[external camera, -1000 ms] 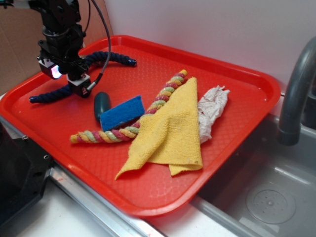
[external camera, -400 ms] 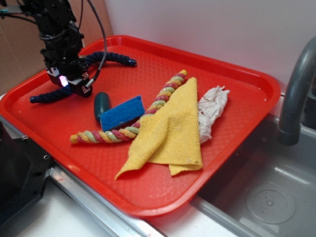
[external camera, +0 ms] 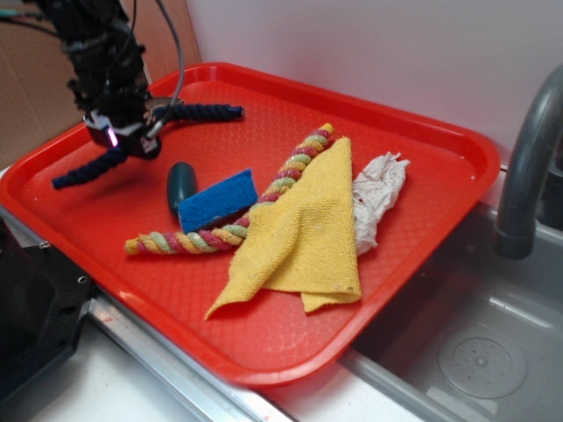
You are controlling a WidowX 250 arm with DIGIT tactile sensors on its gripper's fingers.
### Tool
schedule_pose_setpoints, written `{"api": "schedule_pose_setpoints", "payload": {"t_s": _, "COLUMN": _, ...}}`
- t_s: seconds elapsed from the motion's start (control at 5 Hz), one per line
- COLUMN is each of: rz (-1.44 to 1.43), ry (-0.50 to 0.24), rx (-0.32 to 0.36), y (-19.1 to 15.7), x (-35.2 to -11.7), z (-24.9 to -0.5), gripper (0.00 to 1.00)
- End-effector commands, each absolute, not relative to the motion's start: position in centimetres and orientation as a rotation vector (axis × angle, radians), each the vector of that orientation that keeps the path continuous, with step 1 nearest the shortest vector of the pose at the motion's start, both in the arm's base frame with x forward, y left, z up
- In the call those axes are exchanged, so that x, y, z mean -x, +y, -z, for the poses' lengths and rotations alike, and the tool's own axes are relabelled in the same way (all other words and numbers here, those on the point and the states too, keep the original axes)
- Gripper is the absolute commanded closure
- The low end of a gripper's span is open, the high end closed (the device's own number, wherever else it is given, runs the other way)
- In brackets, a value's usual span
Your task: Grab the blue rope.
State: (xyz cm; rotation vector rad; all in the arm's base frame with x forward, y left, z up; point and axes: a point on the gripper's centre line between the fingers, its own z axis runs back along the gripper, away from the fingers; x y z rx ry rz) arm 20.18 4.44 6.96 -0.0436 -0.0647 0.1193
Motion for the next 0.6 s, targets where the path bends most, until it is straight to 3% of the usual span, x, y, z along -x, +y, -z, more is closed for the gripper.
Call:
{"api": "schedule_pose_setpoints", "payload": {"t_s": 0.0, "rz": -0.051, "ry": -0.225, "rx": -0.102, "y": -2.1, "x": -19.3, "z": -17.5, "gripper": 1.00}}
{"api": "schedule_pose_setpoints", "payload": {"t_s": 0.2, "rz": -0.083, "ry": -0.307, "rx": -0.084, "y": -3.6, "x": -17.4, "z": -22.5, "gripper": 1.00}}
{"api": "schedule_pose_setpoints", "payload": {"t_s": 0.4, "rz": -0.108, "ry": -0.373, "rx": -0.092, "y": -2.7, "x": -15.5, "z": -25.6, "gripper": 1.00}}
